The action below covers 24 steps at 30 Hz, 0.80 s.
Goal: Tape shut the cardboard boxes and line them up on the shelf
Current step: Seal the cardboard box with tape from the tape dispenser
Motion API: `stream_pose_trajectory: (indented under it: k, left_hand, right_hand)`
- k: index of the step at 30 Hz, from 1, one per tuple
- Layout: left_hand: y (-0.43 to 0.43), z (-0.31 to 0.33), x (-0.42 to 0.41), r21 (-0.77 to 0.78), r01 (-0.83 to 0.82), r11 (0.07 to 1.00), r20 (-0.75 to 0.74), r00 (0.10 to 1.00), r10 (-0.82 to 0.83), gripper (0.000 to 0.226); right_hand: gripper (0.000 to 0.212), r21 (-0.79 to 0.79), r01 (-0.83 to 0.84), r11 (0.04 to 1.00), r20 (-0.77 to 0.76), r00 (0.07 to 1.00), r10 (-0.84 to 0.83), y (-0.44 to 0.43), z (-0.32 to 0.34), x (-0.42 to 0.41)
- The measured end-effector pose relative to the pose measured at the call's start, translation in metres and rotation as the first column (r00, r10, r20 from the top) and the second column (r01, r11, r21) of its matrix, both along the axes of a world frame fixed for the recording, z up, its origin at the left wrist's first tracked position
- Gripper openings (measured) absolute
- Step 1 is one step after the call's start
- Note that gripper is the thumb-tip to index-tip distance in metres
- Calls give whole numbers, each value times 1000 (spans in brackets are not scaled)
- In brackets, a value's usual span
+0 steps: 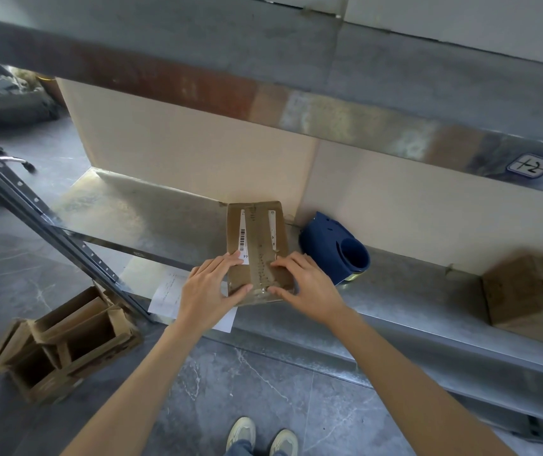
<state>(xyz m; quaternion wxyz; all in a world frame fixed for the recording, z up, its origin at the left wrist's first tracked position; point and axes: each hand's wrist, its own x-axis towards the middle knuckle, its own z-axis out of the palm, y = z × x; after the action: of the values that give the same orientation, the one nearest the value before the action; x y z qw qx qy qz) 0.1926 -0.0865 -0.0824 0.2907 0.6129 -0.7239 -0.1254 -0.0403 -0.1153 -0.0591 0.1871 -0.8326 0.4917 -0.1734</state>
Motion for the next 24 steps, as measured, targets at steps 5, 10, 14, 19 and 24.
stream_pose_trajectory:
  k: [5, 10, 14, 19, 24]
  left_hand:
    - [3, 3, -1, 27, 26, 999, -11, 1000, -26, 70]
    - [4, 7, -4, 35, 4, 999, -12, 1000, -4, 78]
    - [7, 8, -8, 52, -23, 998, -25, 999, 25, 83]
    - [8, 9, -13, 64, -52, 997, -30, 998, 54, 81]
    - [9, 6, -13, 92, -75, 993, -52, 995, 80, 79]
  right_hand:
    - [56, -18, 33, 999, -19, 999, -34, 2, 0, 6]
    - [58, -4, 49, 999, -27, 998, -49, 4, 0, 7]
    - [62, -5, 70, 998, -34, 997, -70, 6, 0, 11]
    - [60, -11, 70, 997, -51, 996, -70, 7, 0, 12]
    - [62, 42, 22, 999, -45, 999, -20, 1, 1, 6]
